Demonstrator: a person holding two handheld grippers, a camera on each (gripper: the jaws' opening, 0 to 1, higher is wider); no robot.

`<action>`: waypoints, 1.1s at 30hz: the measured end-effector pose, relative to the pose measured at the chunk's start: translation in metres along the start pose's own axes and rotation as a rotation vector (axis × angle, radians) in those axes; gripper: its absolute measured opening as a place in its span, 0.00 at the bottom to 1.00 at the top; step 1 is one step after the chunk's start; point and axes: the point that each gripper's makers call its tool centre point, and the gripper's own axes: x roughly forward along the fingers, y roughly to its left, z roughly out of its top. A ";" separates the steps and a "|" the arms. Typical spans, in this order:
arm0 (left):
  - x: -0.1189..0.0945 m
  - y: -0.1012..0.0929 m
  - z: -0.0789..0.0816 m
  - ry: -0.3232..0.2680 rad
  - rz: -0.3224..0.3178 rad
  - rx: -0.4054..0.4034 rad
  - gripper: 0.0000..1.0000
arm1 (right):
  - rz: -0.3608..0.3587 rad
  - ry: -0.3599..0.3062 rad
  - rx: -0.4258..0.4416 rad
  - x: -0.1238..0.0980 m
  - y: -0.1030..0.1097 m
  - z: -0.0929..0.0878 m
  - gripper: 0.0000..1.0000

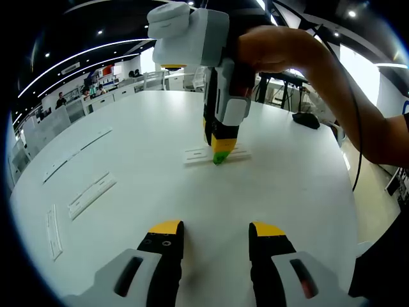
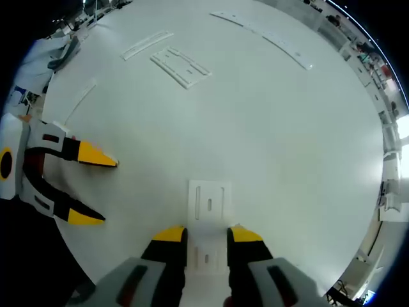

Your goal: Locate the socket holder cover, grip the socket holder cover, clip it into the socket holder slot.

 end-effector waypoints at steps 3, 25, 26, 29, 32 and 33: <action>-0.002 0.005 0.000 -0.006 0.013 -0.020 0.41 | -0.007 -0.001 -0.055 -0.001 0.001 0.001 0.26; -0.014 0.028 -0.002 -0.036 0.042 -0.050 0.41 | -0.034 -0.008 -0.292 -0.001 -0.012 0.028 0.26; -0.015 0.031 -0.003 -0.035 0.048 -0.053 0.41 | -0.031 -0.006 -0.306 0.000 -0.013 0.031 0.26; -0.019 0.041 -0.004 -0.032 0.063 -0.059 0.41 | -0.021 -0.002 -0.343 0.000 -0.014 0.040 0.26; -0.023 0.050 -0.004 -0.029 0.078 -0.066 0.41 | -0.018 -0.003 -0.366 -0.001 -0.016 0.049 0.26; -0.025 0.053 -0.003 -0.029 0.084 -0.068 0.41 | -0.017 -0.002 -0.372 -0.001 -0.016 0.051 0.26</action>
